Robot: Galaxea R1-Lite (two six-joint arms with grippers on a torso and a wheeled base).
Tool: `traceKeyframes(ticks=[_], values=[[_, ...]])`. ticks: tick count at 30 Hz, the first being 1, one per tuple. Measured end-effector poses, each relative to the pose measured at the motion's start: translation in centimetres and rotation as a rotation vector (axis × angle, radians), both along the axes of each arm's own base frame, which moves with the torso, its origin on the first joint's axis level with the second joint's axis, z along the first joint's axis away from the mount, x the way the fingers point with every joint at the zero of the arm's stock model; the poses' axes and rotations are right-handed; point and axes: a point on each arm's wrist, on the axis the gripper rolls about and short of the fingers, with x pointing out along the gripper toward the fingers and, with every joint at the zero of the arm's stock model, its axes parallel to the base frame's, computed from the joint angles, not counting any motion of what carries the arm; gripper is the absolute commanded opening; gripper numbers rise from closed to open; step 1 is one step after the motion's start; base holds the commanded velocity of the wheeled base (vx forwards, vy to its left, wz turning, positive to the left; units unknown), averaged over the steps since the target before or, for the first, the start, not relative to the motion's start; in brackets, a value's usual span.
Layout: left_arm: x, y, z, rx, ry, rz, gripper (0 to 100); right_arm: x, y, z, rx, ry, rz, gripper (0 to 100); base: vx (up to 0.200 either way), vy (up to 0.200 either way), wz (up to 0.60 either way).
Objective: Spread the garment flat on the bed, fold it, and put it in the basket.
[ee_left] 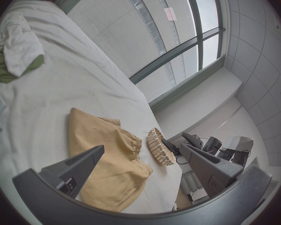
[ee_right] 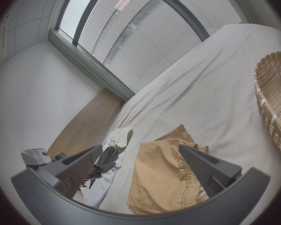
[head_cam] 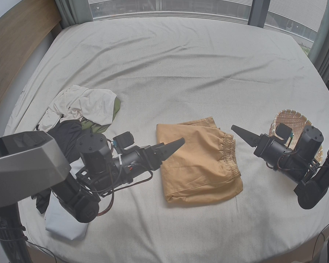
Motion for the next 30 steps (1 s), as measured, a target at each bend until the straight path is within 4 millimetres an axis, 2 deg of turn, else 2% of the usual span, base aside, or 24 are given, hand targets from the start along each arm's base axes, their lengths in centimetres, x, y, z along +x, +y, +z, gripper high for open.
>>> traceKeyframes(ticks=[6, 13, 21, 25, 30], values=[[-1.0, 3.6, 0.7, 0.019, 0.01, 0.064, 100, -0.1, 0.1, -0.3, -0.002, 0.016, 0.003, 100, 0.0, 0.0, 0.0], [-2.3, 6.2, 1.1, 0.024, 0.0, 0.096, 100, -0.4, 0.4, -0.6, -0.005, 0.027, 0.016, 100, 0.0, 0.0, 0.0], [-3.3, 8.9, 0.1, 0.127, -0.031, 0.126, 100, -1.0, 0.2, -1.2, -0.014, 0.061, 0.016, 100, 0.0, 0.0, 0.0], [-4.2, 10.2, -1.2, 0.184, 0.006, 0.137, 100, -1.3, 0.0, -1.6, -0.021, 0.083, 0.008, 100, 0.0, 0.0, 0.0], [-4.5, 11.3, -2.5, 0.246, 0.021, 0.147, 100, -1.7, -0.1, -2.1, -0.032, 0.105, 0.007, 100, 0.0, 0.0, 0.0]])
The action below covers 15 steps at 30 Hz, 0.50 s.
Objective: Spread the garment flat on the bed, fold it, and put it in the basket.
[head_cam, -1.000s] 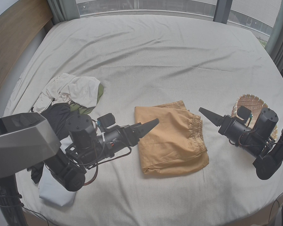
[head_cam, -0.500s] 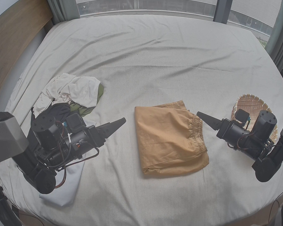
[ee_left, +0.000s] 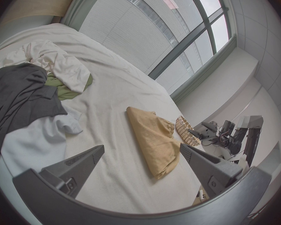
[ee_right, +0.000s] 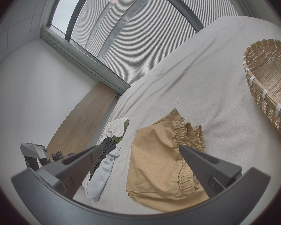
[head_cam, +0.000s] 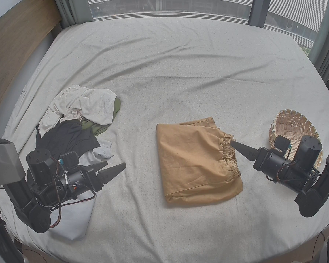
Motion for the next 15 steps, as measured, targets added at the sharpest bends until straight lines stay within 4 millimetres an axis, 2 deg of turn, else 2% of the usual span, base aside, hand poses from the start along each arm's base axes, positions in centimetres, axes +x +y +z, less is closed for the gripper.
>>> traceKeyframes(ticks=[8, 15], values=[[-0.4, 0.4, -1.1, 0.047, 0.024, 0.0, 100, 0.1, -0.2, -0.8, -0.017, 0.026, -0.013, 100, 0.0, 0.0, 0.0], [-0.3, 0.6, -2.1, 0.102, 0.019, -0.006, 100, 0.7, -1.2, -1.5, -0.029, 0.042, -0.052, 100, 0.0, 0.0, 0.0]])
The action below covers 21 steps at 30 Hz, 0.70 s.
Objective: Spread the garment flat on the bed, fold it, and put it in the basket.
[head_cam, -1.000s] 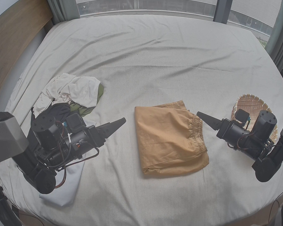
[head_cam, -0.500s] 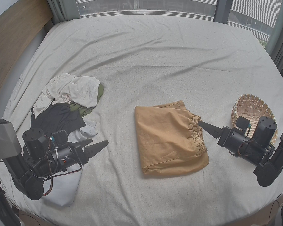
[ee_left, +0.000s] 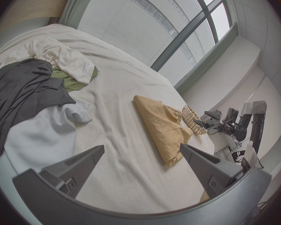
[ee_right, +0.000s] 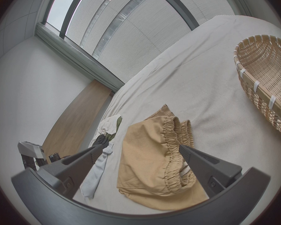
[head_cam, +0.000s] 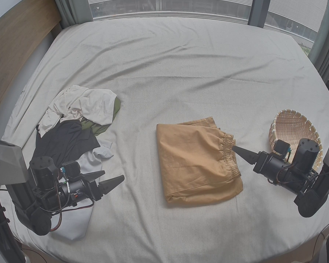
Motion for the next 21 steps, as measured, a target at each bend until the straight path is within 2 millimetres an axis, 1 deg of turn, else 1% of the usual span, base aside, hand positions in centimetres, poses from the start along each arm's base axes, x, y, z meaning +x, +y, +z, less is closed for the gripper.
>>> traceKeyframes(ticks=[5, 10, 21], values=[[0.1, 0.0, -0.4, 0.006, 0.013, 0.0, 100, 0.5, -0.7, -1.0, -0.015, 0.031, -0.028, 100, 0.0, 0.0, 0.0], [0.1, 0.0, -0.6, 0.007, 0.019, 0.0, 100, 1.1, -1.2, -2.6, -0.028, 0.079, -0.048, 100, 0.0, 0.0, 0.0], [0.1, -0.1, -0.7, 0.008, 0.022, -0.001, 100, 1.4, -1.0, -5.9, -0.074, 0.179, -0.037, 100, 0.0, 0.0, 0.0]])
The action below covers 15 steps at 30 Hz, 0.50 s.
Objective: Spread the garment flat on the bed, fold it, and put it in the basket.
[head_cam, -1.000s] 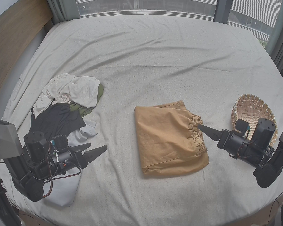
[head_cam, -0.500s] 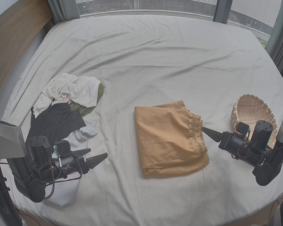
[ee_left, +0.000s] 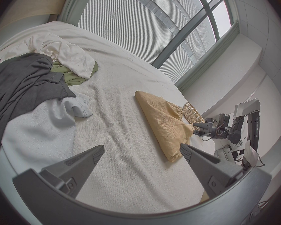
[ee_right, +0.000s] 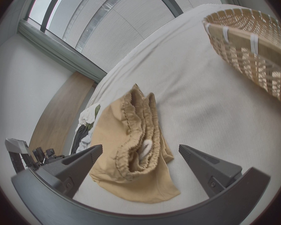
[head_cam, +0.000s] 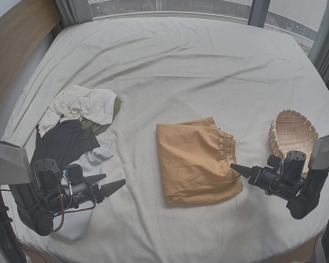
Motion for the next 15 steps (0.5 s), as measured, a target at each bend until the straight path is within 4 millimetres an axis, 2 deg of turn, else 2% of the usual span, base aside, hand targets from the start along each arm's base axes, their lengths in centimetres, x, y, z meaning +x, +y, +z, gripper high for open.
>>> traceKeyframes(ticks=[7, 15], values=[[0.1, 0.0, 0.0, -0.001, -0.002, -0.001, 100, -0.2, 1.3, -1.8, -0.032, 0.046, 0.053, 100, 0.0, 0.0, 0.0], [0.1, -0.1, 0.1, -0.002, -0.004, -0.001, 100, 0.0, 2.7, -2.3, -0.03, 0.042, 0.101, 100, 0.0, 0.0, 0.0]])
